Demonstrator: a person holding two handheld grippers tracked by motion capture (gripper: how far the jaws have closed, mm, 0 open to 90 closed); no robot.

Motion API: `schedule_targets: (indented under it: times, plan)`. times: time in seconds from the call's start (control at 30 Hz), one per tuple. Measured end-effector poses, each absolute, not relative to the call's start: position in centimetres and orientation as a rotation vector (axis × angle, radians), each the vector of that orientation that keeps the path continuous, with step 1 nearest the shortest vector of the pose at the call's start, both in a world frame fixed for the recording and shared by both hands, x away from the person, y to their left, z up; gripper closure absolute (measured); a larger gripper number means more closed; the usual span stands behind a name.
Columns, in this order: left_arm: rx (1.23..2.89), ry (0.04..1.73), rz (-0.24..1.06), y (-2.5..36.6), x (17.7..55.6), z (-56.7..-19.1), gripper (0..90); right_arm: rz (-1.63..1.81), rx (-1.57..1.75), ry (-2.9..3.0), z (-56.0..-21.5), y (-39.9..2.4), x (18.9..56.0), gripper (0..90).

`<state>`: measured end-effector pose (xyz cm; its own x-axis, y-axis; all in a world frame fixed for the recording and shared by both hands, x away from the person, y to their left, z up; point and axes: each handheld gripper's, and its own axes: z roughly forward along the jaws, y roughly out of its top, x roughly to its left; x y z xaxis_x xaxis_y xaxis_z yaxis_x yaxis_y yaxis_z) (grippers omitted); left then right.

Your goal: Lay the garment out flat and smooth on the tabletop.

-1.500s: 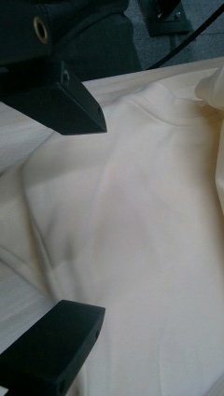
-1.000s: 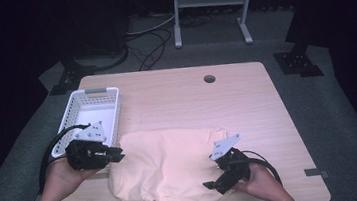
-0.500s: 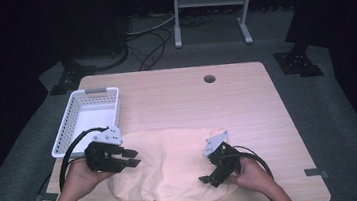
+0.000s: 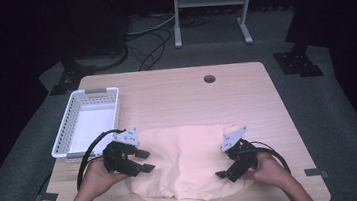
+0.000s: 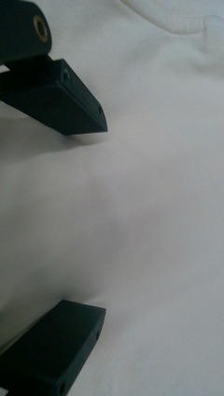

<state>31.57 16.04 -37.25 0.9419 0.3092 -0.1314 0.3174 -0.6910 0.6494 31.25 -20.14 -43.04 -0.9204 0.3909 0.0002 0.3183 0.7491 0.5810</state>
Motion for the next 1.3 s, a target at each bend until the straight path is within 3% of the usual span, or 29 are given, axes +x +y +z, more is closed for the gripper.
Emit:
schedule_targets:
  times: [0.3,0.63,0.87,1.3]
  plan:
    - [2.387,0.411,-0.059,14.1,31.9,-38.2,47.6,0.906,0.587,2.819,-43.1,-22.8,31.9,9.3]
    - [2.391,0.39,-0.061,12.9,31.1,-38.6,39.3,0.911,0.653,2.785,-43.0,-23.9,32.6,8.9]
    - [2.398,0.357,-0.054,11.8,29.9,-39.0,30.8,1.026,0.614,2.765,-42.0,-23.5,29.7,9.3]
    - [2.456,0.282,-0.025,10.0,27.3,-40.0,30.1,1.079,0.471,2.786,-42.1,-22.7,24.8,22.3]
